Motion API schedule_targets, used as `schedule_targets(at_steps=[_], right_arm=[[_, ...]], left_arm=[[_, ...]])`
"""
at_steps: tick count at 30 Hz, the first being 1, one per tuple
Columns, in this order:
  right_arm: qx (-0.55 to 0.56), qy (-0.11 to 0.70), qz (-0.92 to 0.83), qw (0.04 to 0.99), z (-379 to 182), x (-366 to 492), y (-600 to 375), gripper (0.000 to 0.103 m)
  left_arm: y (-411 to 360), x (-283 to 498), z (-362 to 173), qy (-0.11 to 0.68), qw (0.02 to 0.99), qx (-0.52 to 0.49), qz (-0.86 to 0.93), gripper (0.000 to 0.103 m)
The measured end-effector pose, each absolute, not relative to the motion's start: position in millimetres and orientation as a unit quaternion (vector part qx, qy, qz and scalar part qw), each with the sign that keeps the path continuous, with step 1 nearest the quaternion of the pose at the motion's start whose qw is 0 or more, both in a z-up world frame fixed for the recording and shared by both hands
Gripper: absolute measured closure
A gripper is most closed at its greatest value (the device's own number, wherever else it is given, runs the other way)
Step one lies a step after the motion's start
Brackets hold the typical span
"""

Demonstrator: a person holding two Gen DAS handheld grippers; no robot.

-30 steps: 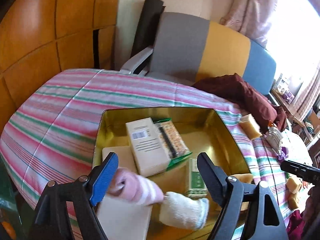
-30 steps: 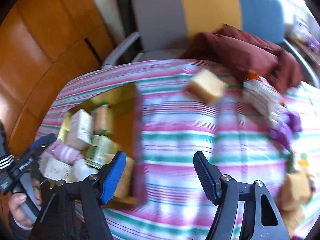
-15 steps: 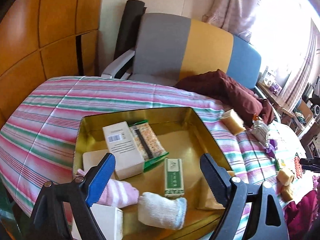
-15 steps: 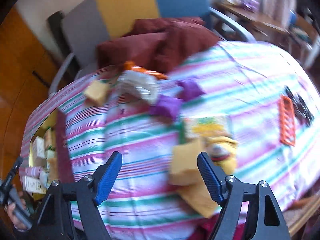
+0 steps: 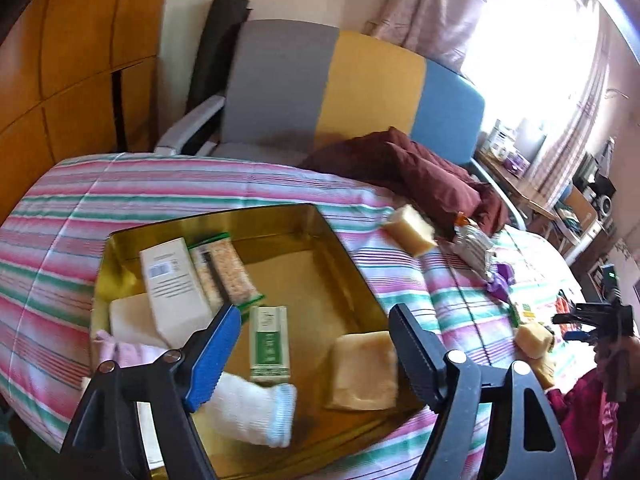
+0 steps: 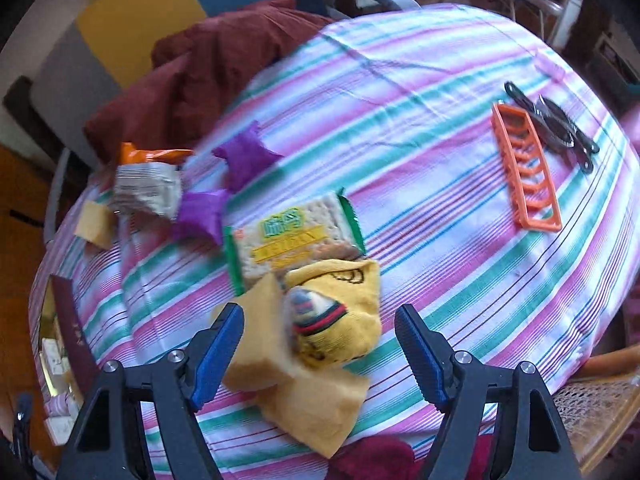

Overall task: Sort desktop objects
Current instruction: 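Return to the pile and grasp a yellow sock with the right tool, then grasp a yellow sponge with the left tool while the right tool holds the yellow sock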

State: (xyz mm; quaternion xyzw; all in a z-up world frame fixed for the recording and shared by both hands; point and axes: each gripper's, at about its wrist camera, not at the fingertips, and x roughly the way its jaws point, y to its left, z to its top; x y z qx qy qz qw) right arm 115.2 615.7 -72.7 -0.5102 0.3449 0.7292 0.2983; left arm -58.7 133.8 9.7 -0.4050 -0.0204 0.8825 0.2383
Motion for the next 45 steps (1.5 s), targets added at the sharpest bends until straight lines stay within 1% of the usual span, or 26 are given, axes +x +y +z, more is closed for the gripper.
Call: schedule_targets(at_steps=[5, 7, 9, 12, 14, 17, 19, 21, 23, 25, 28, 30, 33, 35, 37, 39, 43, 45], right_arm=[[-0.516, 0.363, 0.717, 0.297, -85.2, 114.5, 623.7, 0.025], [-0.522, 0.362, 0.713, 0.297, -88.1, 112.4, 624.0, 0.025], [-0.53, 0.365, 0.706, 0.296, -92.6, 111.6, 624.8, 0.025], [-0.544, 0.369, 0.695, 0.291, -99.7, 109.9, 626.4, 0.025], [-0.548, 0.373, 0.691, 0.288, -102.4, 110.0, 627.3, 0.028], [-0.555, 0.376, 0.691, 0.27, -105.2, 108.5, 625.3, 0.041], [-0.556, 0.371, 0.697, 0.259, -104.1, 106.8, 622.6, 0.055], [-0.558, 0.357, 0.708, 0.243, -101.7, 103.1, 617.0, 0.063], [-0.561, 0.337, 0.721, 0.228, -98.5, 98.6, 609.0, 0.066], [-0.556, 0.336, 0.735, 0.195, -95.8, 94.5, 601.2, 0.07], [-0.553, 0.334, 0.748, 0.156, -94.0, 87.5, 586.5, 0.072], [-0.529, 0.358, 0.762, 0.104, -91.6, 81.5, 579.8, 0.072], [-0.502, 0.372, 0.778, 0.067, -89.5, 71.7, 570.7, 0.072], [-0.51, 0.37, 0.775, 0.062, -98.2, 57.1, 564.4, 0.072], [-0.531, 0.335, 0.775, 0.078, -104.2, 47.4, 554.6, 0.072], [-0.528, 0.319, 0.783, 0.079, -101.5, 45.6, 550.1, 0.072], [-0.523, 0.318, 0.785, 0.092, -103.9, 50.7, 553.2, 0.072], [-0.522, 0.321, 0.785, 0.091, -103.1, 50.5, 555.1, 0.072]], left_arm=[[166.4, -52.7, 10.5, -0.01, 0.277, -0.412, 0.868, 0.026], [181.5, -50.0, 10.1, -0.013, 0.299, -0.416, 0.859, 0.029], [197.0, -48.7, 9.3, -0.012, 0.318, -0.424, 0.848, 0.034], [219.1, -45.2, 6.3, -0.003, 0.337, -0.432, 0.837, 0.035], [236.5, -41.5, 4.2, 0.009, 0.351, -0.435, 0.829, 0.037], [265.9, -34.3, -0.6, 0.037, 0.371, -0.439, 0.818, 0.038], [285.9, -29.8, -6.2, 0.053, 0.389, -0.446, 0.805, 0.038], [300.9, -25.4, -10.9, 0.065, 0.402, -0.452, 0.794, 0.042], [311.6, -22.2, -15.7, 0.075, 0.411, -0.458, 0.785, 0.044], [324.3, -18.5, -21.7, 0.081, 0.421, -0.467, 0.773, 0.044], [337.5, -13.3, -30.8, 0.087, 0.434, -0.476, 0.76, 0.044], [345.9, -9.9, -38.2, 0.093, 0.441, -0.484, 0.75, 0.044], [355.8, -7.4, -48.7, 0.098, 0.445, -0.496, 0.739, 0.044], [360.8, -5.4, -54.4, 0.107, 0.44, -0.495, 0.741, 0.044], [364.2, -6.0, -61.3, 0.115, 0.435, -0.497, 0.742, 0.043], [367.9, -5.5, -66.0, 0.128, 0.439, -0.493, 0.74, 0.042], [378.4, -2.7, -77.8, 0.15, 0.46, -0.492, 0.724, 0.041], [382.7, -2.5, -79.8, 0.15, 0.468, -0.489, 0.72, 0.035]])
